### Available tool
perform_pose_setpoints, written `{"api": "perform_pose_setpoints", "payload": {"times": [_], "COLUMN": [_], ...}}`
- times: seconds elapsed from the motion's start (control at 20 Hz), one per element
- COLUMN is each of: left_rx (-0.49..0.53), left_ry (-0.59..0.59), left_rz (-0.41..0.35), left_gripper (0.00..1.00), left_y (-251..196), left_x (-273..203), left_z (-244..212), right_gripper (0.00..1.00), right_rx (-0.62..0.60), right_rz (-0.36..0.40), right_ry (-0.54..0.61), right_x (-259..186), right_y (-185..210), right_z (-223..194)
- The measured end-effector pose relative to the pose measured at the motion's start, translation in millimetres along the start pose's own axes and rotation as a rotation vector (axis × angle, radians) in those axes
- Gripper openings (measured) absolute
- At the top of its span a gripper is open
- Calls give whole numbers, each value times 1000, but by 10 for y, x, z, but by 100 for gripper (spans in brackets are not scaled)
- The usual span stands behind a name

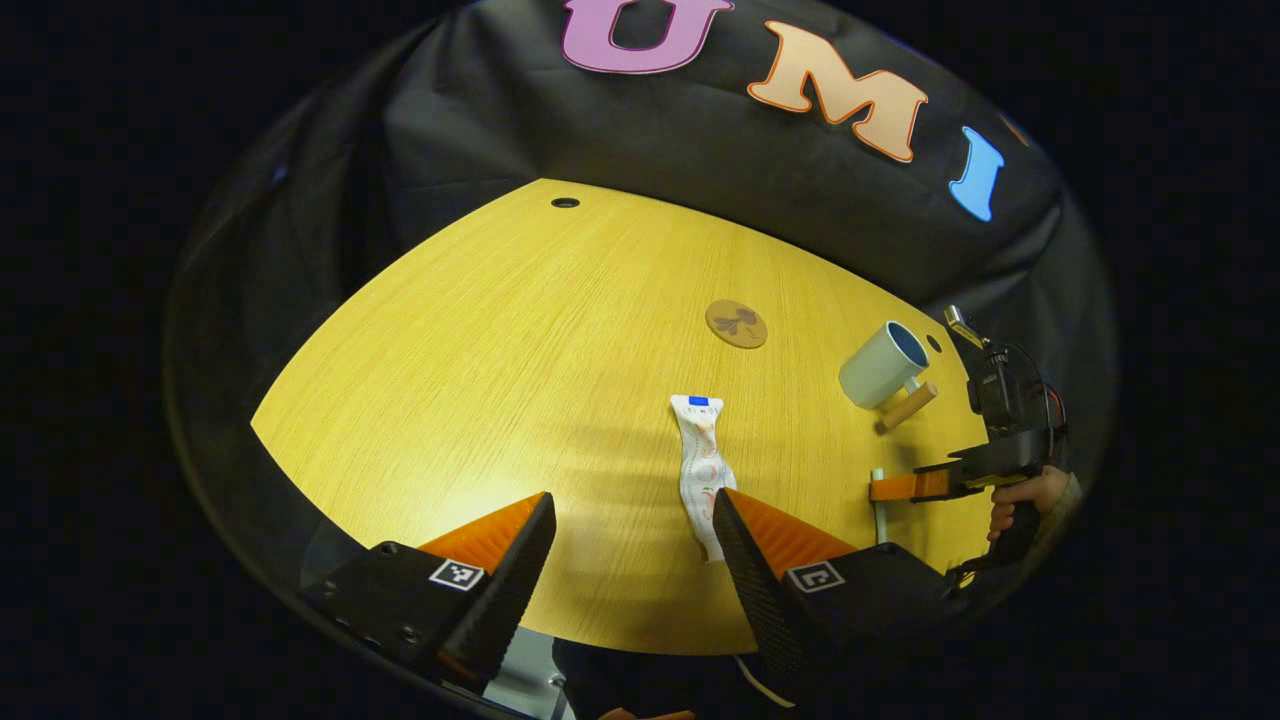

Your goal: Put the toothbrush and toothpaste on the desktop into the cup, then pick up the cup and place it on the coaster on the desktop.

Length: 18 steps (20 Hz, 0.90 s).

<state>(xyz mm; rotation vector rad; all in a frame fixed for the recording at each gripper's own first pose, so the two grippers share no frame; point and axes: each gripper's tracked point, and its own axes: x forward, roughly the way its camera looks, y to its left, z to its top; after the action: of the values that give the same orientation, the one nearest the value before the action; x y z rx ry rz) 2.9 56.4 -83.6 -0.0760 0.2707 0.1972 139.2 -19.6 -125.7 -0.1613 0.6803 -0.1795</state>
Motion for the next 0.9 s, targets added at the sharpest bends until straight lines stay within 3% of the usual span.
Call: {"api": "perform_pose_setpoints", "payload": {"times": [0.35, 0.55, 0.9], "left_rx": [23, 58, 121], "left_ry": [34, 80, 211], "left_rz": [-15, -34, -70], "left_gripper": [93, 93, 94], "left_y": [-55, -124, -370], "left_x": [29, 109, 426], "left_z": [1, 14, 46], "right_gripper": [7, 5, 3], "right_rx": [-19, 50, 112], "right_rz": [11, 64, 54], "right_ry": [-48, -80, -257], "right_x": [-20, -76, -422], "right_y": [10, 18, -265], "right_z": [1, -75, -62]}}
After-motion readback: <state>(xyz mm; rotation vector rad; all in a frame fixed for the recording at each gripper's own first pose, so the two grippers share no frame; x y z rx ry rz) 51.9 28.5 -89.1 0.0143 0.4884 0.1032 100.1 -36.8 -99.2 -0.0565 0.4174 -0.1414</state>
